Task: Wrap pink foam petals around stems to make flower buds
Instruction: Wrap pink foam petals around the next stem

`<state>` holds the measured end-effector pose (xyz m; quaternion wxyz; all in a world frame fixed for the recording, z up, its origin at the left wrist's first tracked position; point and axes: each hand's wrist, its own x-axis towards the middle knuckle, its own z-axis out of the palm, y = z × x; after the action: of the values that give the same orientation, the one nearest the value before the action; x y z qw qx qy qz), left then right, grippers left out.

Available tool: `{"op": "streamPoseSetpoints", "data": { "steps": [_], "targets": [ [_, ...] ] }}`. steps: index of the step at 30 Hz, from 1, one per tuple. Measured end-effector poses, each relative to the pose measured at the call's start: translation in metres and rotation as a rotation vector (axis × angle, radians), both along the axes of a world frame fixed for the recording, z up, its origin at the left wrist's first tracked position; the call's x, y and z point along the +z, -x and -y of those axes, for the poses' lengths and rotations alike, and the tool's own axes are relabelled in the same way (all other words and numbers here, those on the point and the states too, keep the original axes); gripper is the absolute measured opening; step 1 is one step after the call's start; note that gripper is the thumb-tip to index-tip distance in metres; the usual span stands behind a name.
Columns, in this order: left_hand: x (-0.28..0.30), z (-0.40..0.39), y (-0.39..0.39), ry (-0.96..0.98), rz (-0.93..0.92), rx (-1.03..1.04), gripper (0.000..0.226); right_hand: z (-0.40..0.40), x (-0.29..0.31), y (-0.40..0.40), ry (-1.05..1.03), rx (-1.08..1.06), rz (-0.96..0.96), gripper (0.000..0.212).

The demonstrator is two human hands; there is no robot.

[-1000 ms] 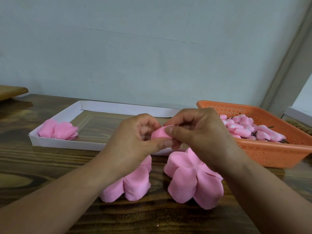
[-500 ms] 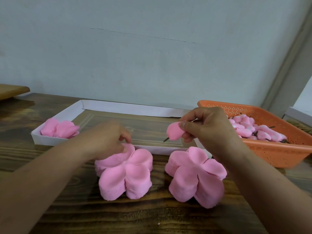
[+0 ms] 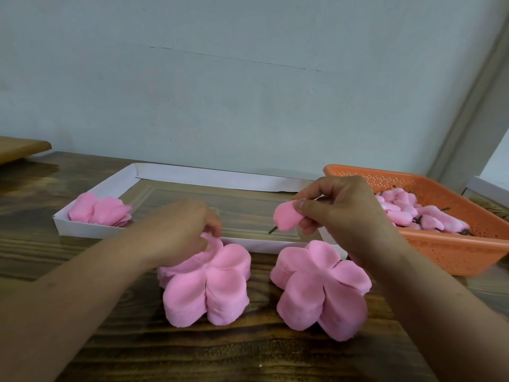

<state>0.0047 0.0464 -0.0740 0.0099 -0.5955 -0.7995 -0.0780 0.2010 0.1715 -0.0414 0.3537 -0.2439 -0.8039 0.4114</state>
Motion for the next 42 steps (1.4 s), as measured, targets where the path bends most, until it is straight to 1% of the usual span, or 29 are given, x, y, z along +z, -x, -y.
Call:
{"op": "streamPoseSetpoints", "data": {
  "steps": [2,5,8,10,11,17,20,22,24,25,27,28,30,32,34,35,37,38,40,41,42],
  "targets": [
    [-0.001,0.000,0.000,-0.014,-0.008,0.000,0.023,0.000,0.000,0.000,-0.001,0.000,-0.001,0.016],
    [-0.002,-0.001,0.000,-0.014,-0.024,-0.002,0.031,0.001,0.000,0.000,0.000,0.006,-0.006,0.015],
    [-0.001,-0.001,0.000,-0.030,-0.048,-0.043,0.022,0.002,0.001,0.000,0.003,0.015,-0.010,0.014],
    [0.000,0.000,-0.001,-0.041,-0.046,-0.041,0.012,0.003,0.001,0.000,0.004,0.018,-0.012,0.015],
    [0.001,0.000,-0.002,-0.049,-0.040,-0.036,0.012,0.003,0.001,0.000,0.005,0.019,-0.013,0.016],
    [0.004,0.003,-0.002,-0.053,-0.033,-0.056,0.023,0.004,0.002,0.000,0.013,0.018,-0.023,0.019],
    [0.009,0.007,-0.005,-0.030,0.043,-0.094,0.026,0.006,0.003,0.000,0.007,0.032,-0.022,0.019],
    [0.011,0.009,-0.008,0.027,0.143,-0.099,0.019,0.010,0.004,0.000,0.008,0.055,-0.028,0.018],
    [0.014,0.010,-0.008,0.115,0.175,-0.076,0.009,0.013,0.005,-0.001,0.008,0.075,-0.037,0.016],
    [0.015,0.010,-0.006,0.147,0.209,-0.060,0.010,0.014,0.006,-0.001,0.010,0.080,-0.041,0.015],
    [0.020,0.012,-0.004,0.185,0.338,-0.060,0.009,0.015,0.007,-0.002,0.011,0.087,-0.044,0.013],
    [0.022,0.013,-0.004,0.196,0.386,-0.067,0.014,0.016,0.007,-0.002,0.011,0.089,-0.044,0.013],
    [0.026,0.015,-0.003,0.149,0.471,-0.063,0.018,0.018,0.008,-0.001,0.012,0.095,-0.053,0.013],
    [0.029,0.016,-0.008,0.003,0.617,-0.048,0.015,0.021,0.010,-0.001,0.011,0.102,-0.088,0.014],
    [0.030,0.016,-0.015,-0.195,0.884,-0.014,0.011,0.023,0.013,-0.003,0.005,0.115,-0.133,0.017],
    [0.029,0.015,-0.018,-0.275,1.015,0.007,0.016,0.025,0.014,-0.004,0.000,0.122,-0.156,0.018],
    [0.026,0.011,-0.025,-0.373,1.214,0.054,0.030,0.029,0.017,-0.005,-0.015,0.131,-0.197,0.018],
    [0.024,0.009,-0.029,-0.412,1.284,0.086,0.029,0.030,0.018,-0.006,-0.025,0.131,-0.213,0.017],
    [0.023,0.005,-0.038,-0.485,1.400,0.155,0.014,0.032,0.019,-0.006,-0.033,0.129,-0.233,0.015],
    [0.023,0.004,-0.041,-0.518,1.446,0.195,0.011,0.032,0.019,-0.006,-0.030,0.130,-0.236,0.014],
    [0.022,0.003,-0.043,-0.540,1.479,0.223,0.014,0.032,0.018,-0.007,-0.028,0.132,-0.231,0.013]
  ]
}}
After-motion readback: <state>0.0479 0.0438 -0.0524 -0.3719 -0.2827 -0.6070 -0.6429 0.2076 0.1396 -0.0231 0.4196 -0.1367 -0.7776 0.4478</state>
